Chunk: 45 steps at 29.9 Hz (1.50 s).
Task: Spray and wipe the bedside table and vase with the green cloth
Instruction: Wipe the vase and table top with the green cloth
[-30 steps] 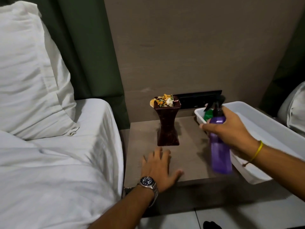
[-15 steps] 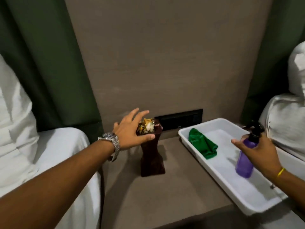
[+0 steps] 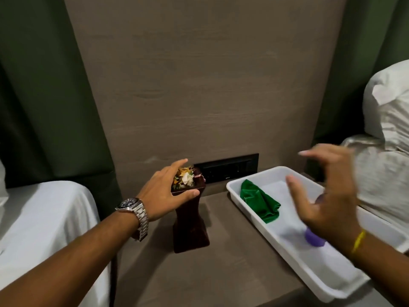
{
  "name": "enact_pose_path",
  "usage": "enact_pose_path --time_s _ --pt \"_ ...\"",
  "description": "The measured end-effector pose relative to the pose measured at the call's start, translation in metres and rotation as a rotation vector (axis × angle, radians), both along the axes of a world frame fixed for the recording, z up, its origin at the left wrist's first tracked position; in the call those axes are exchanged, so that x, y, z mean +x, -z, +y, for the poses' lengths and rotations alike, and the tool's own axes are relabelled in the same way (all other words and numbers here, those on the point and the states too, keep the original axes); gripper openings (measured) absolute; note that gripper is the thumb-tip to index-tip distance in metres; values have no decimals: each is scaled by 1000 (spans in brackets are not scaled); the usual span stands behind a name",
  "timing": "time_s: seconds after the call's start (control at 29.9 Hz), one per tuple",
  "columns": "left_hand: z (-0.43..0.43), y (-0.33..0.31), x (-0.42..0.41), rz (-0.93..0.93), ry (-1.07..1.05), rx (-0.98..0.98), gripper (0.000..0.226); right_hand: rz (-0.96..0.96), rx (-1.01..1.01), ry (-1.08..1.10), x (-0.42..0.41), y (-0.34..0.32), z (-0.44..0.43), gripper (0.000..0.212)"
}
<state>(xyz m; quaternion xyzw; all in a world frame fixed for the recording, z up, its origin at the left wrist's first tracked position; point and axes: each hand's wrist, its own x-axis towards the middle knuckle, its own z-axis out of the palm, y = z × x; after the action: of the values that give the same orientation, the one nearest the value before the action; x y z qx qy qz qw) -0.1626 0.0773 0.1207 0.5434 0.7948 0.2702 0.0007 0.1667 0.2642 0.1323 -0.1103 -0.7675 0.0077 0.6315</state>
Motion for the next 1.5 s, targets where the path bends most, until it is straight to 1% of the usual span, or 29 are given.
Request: enact_pose_path --time_s 0.03,0.07,0.1,0.13,0.17,0.23,0.27,0.3,0.33,0.4,0.5,0.53,0.6,0.63,0.67,0.7,0.77,0.8,0.87,0.9,0.97,1.04,1.07,1.17,1.27,1.34,1.4,1.44,1.5 --pt "0 1 1 -3 -3 12 98 -116 -16 -76 -23 2 -6 25" --pt "0 2 2 2 -5 21 97 -252 -75 -97 -47 7 -6 16" --pt "0 1 3 8 -9 20 97 -400 -183 -66 -70 15 0 12" --pt "1 1 4 11 -14 13 97 -550 -332 1 -92 24 11 15" --pt "3 -2 7 17 -12 5 97 -675 -497 93 -109 31 27 24" --pt "3 -3 9 -6 -13 2 98 -845 -775 308 -134 42 60 47" --pt "1 -3 9 -27 -13 2 98 -882 -901 381 -143 48 74 58" --pt "0 -3 8 -52 -10 0 98 -901 -1023 400 -149 55 86 67" --pt "0 -4 9 -75 -3 -2 98 -900 -1138 365 -151 61 95 71" --pt "-2 -6 5 -96 -2 -16 95 -891 -1291 284 -159 79 106 65" --pt "-1 -10 4 -104 10 -40 88 -894 -1385 288 -158 92 114 56" --pt "1 -12 4 -118 19 -45 88 -851 -1412 269 -153 92 117 54" --pt "-1 -13 1 -142 17 -53 90 -688 -1461 205 -151 91 116 50" --pt "-2 -13 0 -146 16 -54 90 -591 -1447 193 -147 88 112 47" --pt "-2 -13 0 -145 15 -59 89 -503 -1390 197 -142 84 107 42" --pt "1 -15 1 -141 18 -64 87 -443 -1284 217 -137 78 101 36" --pt "0 -16 1 -145 12 -70 81 -361 -977 221 -128 66 80 24" --pt "2 -18 1 -140 12 -80 79 -284 -796 187 -122 61 69 22" --pt "2 -20 1 -138 5 -97 77 -115 -421 82 -112 49 38 30" --pt "0 -19 1 -144 -5 -97 75 -65 -260 26 -109 45 20 33" --pt "-1 -19 3 -151 -19 -88 69 -52 20 -54 -107 38 -13 36" --pt "-1 -18 2 -163 -26 -80 66 -98 256 -114 -114 38 -39 26" --pt "-1 -18 3 -167 -27 -79 66 -124 341 -143 -120 40 -50 24" --pt "0 -16 3 -191 -19 -61 65 -212 496 -191 -141 54 -69 23" --pt "0 -17 1 -216 -24 -32 62 -341 551 -153 -164 65 -75 19" --pt "2 -17 0 -212 -23 -35 61 -436 549 -126 -176 72 -76 24" --pt "4 -16 -1 -214 -16 -29 59 -523 536 -124 -183 83 -77 20" --pt "5 -15 -3 -209 -8 -29 58 -572 507 -136 -185 90 -78 19" --pt "5 -13 -5 -195 6 -17 52 -702 411 -201 -185 104 -82 25"
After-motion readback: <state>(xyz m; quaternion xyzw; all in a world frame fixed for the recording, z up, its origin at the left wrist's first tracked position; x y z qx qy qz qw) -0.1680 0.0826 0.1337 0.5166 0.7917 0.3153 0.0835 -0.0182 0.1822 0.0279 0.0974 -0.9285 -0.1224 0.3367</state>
